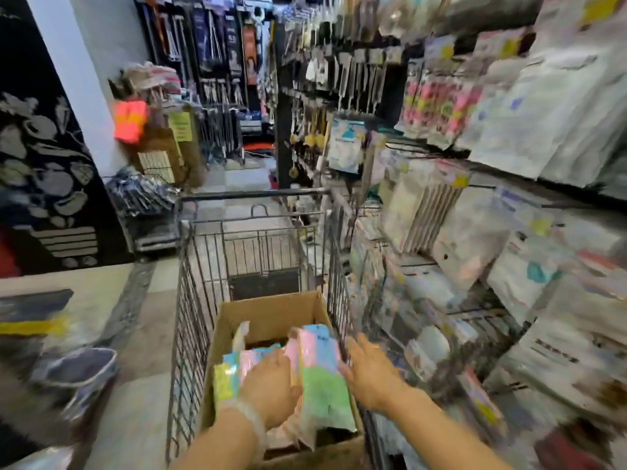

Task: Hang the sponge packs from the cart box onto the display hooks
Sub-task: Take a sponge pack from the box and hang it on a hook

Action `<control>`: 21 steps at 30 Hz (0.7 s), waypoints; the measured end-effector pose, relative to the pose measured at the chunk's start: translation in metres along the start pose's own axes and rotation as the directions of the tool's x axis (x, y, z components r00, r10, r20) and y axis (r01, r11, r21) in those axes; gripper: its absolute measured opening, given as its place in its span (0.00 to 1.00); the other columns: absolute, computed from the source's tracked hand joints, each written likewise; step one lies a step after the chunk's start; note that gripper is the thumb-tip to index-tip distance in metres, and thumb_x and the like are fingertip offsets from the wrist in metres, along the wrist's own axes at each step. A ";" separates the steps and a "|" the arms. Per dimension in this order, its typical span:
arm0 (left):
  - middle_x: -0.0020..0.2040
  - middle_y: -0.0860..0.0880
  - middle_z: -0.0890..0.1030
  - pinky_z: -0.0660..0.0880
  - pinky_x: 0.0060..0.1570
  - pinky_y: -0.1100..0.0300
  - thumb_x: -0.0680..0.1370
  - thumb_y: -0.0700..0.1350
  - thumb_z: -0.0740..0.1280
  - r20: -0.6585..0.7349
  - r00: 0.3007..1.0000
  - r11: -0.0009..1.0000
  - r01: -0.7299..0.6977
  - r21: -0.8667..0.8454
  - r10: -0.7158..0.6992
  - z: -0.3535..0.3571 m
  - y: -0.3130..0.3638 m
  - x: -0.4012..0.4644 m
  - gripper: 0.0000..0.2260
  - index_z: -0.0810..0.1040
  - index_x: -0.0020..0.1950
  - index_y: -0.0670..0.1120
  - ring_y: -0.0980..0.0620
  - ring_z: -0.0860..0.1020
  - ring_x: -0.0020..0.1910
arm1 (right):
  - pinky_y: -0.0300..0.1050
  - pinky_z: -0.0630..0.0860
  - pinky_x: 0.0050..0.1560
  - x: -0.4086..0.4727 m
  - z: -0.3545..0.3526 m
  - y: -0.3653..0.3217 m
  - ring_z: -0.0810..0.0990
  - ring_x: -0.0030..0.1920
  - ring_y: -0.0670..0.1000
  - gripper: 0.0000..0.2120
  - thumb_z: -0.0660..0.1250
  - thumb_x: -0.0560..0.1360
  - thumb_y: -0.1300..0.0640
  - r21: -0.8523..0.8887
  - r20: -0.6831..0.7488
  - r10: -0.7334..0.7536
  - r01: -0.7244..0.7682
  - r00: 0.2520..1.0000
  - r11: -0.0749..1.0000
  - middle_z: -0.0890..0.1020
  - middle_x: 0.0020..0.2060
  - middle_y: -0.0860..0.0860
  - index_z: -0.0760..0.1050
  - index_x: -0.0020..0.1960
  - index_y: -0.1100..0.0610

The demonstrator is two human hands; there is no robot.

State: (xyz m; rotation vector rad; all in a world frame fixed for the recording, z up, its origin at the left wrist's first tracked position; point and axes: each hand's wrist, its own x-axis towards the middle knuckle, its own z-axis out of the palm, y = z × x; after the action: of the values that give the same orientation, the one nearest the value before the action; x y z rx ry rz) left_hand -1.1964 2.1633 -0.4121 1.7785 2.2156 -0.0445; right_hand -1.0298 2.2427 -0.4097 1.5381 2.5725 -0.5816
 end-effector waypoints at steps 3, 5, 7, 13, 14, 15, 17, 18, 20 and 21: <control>0.72 0.42 0.62 0.64 0.66 0.55 0.78 0.54 0.58 0.118 0.993 0.998 0.020 -0.064 -0.013 0.031 0.000 0.046 0.26 0.59 0.72 0.42 0.44 0.63 0.71 | 0.45 0.60 0.69 0.037 0.038 0.017 0.62 0.72 0.55 0.28 0.51 0.80 0.47 0.117 0.101 0.028 -0.040 0.994 0.992 0.60 0.74 0.58 0.50 0.76 0.56; 0.69 0.42 0.66 0.66 0.63 0.54 0.78 0.54 0.58 0.152 0.988 0.990 0.061 -0.130 -0.041 0.048 0.000 0.072 0.24 0.63 0.69 0.42 0.43 0.66 0.69 | 0.41 0.62 0.64 0.053 0.055 0.021 0.67 0.69 0.54 0.24 0.52 0.81 0.49 0.227 0.141 0.051 -0.083 0.989 0.970 0.67 0.71 0.57 0.56 0.74 0.58; 0.66 0.42 0.70 0.68 0.61 0.54 0.77 0.53 0.60 0.160 0.984 0.964 0.115 -0.239 -0.078 0.060 -0.001 0.093 0.21 0.66 0.65 0.42 0.43 0.69 0.65 | 0.36 0.57 0.63 0.065 0.068 0.022 0.66 0.70 0.52 0.22 0.51 0.81 0.51 0.350 0.168 0.087 -0.142 0.982 0.926 0.67 0.71 0.56 0.60 0.72 0.59; 0.63 0.42 0.74 0.71 0.58 0.55 0.70 0.52 0.71 0.203 0.954 0.741 0.299 -0.601 -0.221 0.080 0.005 0.127 0.36 0.59 0.72 0.42 0.44 0.73 0.62 | 0.31 0.59 0.62 0.084 0.092 0.012 0.68 0.67 0.46 0.21 0.49 0.81 0.46 0.684 0.227 0.185 -0.292 0.956 0.669 0.71 0.66 0.48 0.67 0.69 0.53; 0.63 0.43 0.74 0.71 0.57 0.56 0.68 0.52 0.72 0.225 0.945 0.728 0.326 -0.603 -0.237 0.082 0.005 0.129 0.37 0.60 0.72 0.43 0.44 0.74 0.62 | 0.31 0.58 0.59 0.084 0.092 0.010 0.69 0.64 0.45 0.21 0.49 0.81 0.46 0.705 0.234 0.200 -0.308 0.951 0.638 0.72 0.63 0.45 0.68 0.68 0.52; 0.62 0.43 0.75 0.71 0.56 0.57 0.68 0.51 0.72 0.253 0.936 0.732 0.348 -0.585 -0.244 0.081 0.005 0.130 0.36 0.61 0.70 0.43 0.44 0.74 0.61 | 0.31 0.59 0.56 0.085 0.091 0.009 0.70 0.60 0.44 0.20 0.49 0.81 0.46 0.718 0.238 0.211 -0.318 0.948 0.619 0.72 0.59 0.44 0.70 0.67 0.51; 0.59 0.43 0.78 0.72 0.53 0.58 0.68 0.49 0.73 0.311 0.919 0.718 0.387 -0.579 -0.244 0.074 0.003 0.132 0.29 0.68 0.65 0.42 0.45 0.76 0.58 | 0.35 0.65 0.53 0.087 0.088 0.008 0.72 0.55 0.45 0.18 0.50 0.81 0.46 0.701 0.223 0.218 -0.311 0.950 0.642 0.75 0.57 0.46 0.72 0.63 0.51; 0.56 0.42 0.79 0.72 0.51 0.58 0.68 0.45 0.74 0.340 0.912 0.666 0.403 -0.629 -0.230 0.068 0.000 0.133 0.26 0.71 0.62 0.40 0.45 0.77 0.56 | 0.38 0.68 0.52 0.088 0.086 0.007 0.73 0.53 0.46 0.17 0.52 0.80 0.46 0.687 0.201 0.225 -0.301 0.953 0.661 0.76 0.57 0.49 0.72 0.61 0.53; 0.49 0.42 0.82 0.75 0.49 0.56 0.66 0.36 0.75 0.403 0.901 0.456 0.429 -0.780 -0.160 0.053 -0.013 0.135 0.22 0.76 0.57 0.36 0.44 0.79 0.50 | 0.38 0.70 0.55 0.088 0.077 0.005 0.74 0.55 0.46 0.16 0.60 0.77 0.47 0.717 0.136 0.226 -0.254 0.964 0.649 0.76 0.59 0.49 0.70 0.62 0.53; 0.46 0.42 0.83 0.77 0.47 0.54 0.64 0.32 0.75 0.425 0.898 0.348 0.436 -0.830 -0.113 0.042 -0.020 0.135 0.22 0.77 0.57 0.35 0.43 0.80 0.48 | 0.34 0.69 0.56 0.088 0.071 0.004 0.73 0.58 0.45 0.20 0.64 0.75 0.48 0.756 0.106 0.217 -0.221 0.970 0.616 0.74 0.61 0.47 0.66 0.65 0.51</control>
State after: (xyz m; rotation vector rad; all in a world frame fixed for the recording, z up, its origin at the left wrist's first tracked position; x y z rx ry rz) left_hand -1.2321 2.2779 -0.4892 0.6688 1.6766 0.6817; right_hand -1.0774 2.2915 -0.4995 1.9913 2.1379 -1.8099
